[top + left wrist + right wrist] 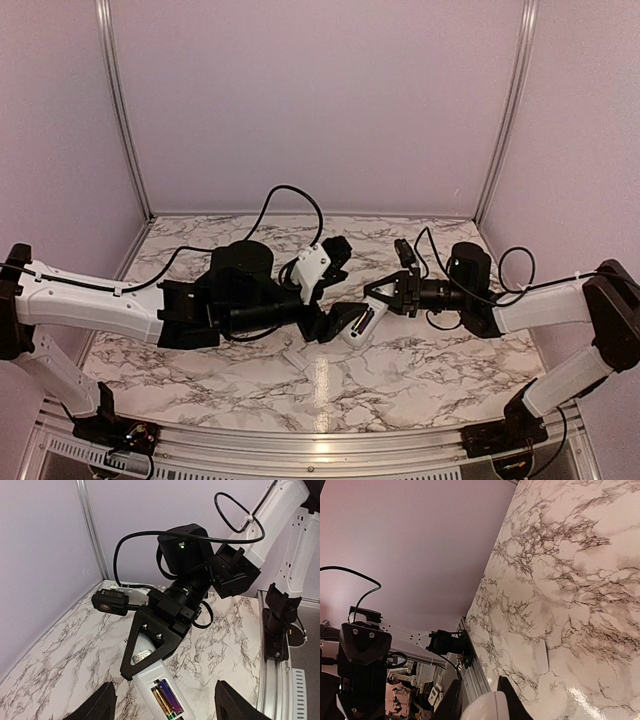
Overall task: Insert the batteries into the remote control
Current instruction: Load the battery into the battery compartment.
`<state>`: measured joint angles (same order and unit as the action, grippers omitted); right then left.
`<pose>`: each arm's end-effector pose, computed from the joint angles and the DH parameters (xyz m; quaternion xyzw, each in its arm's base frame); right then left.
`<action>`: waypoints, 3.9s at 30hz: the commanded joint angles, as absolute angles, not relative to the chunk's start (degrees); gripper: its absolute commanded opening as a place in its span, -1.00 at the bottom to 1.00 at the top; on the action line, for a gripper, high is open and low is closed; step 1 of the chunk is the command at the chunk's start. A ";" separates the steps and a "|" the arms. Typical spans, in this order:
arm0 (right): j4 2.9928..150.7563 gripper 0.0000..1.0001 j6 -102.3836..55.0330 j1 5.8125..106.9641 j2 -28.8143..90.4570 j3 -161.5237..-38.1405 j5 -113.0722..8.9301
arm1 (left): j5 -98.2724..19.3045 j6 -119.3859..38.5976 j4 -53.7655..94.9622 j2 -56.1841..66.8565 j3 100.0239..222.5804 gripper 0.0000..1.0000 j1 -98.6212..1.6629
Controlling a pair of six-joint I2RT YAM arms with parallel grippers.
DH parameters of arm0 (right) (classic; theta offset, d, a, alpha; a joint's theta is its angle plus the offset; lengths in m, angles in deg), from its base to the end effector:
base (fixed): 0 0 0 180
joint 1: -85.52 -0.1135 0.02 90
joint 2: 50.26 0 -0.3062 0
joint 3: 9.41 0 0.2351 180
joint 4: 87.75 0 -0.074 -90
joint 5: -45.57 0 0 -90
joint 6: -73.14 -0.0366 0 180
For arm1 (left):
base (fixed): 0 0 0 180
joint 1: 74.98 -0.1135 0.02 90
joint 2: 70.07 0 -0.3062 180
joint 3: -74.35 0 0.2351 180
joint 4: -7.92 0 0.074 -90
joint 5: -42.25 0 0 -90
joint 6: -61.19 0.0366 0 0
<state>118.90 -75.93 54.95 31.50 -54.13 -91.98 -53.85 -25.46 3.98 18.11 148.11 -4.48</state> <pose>0.2109 0.1559 0.2571 -0.0771 0.7449 0.6326 0.1972 0.1193 -0.3253 0.3409 0.4340 0.6341 -0.3191 0.5547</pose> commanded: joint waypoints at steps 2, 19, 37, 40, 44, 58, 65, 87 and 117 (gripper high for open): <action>113.32 -1.00 -70.40 53.94 32.88 -58.40 -96.80 | -44.10 -8.81 17.90 15.42 147.80 0.33 -4.75; 101.49 -1.00 -61.73 45.42 37.87 -67.51 -97.57 | -40.97 1.33 22.61 18.33 148.56 -0.42 -4.58; 97.49 -1.00 -58.64 43.61 39.12 -70.22 -97.95 | -44.75 2.08 22.61 19.68 148.63 -0.46 -4.68; 97.14 -1.00 -58.38 43.37 39.10 -70.47 -98.05 | -44.85 2.00 22.61 20.20 148.84 -0.46 -4.68; 96.73 -1.00 -57.92 42.62 39.29 -70.95 -98.39 | -44.84 1.70 22.61 20.72 149.15 -0.46 -4.67; 95.80 -1.00 -57.30 41.92 40.00 -71.57 -98.55 | -46.30 2.82 24.89 19.42 149.23 -0.43 -4.68; 100.63 -1.00 -61.05 41.97 40.33 -70.50 -100.56 | -49.26 3.90 24.72 18.73 148.02 -0.23 -4.67; 98.69 -1.00 -59.85 41.92 40.62 -71.17 -101.12 | -49.19 6.01 27.40 20.28 148.86 -0.41 -4.23; 97.60 -1.00 -59.37 41.90 42.15 -71.41 -101.89 | -54.30 8.90 37.04 25.38 153.73 -0.45 -1.62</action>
<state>95.64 -58.75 42.66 41.75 -69.32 -99.28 -52.17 8.13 31.48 22.79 152.27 -2.42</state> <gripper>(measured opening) 0.205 0.268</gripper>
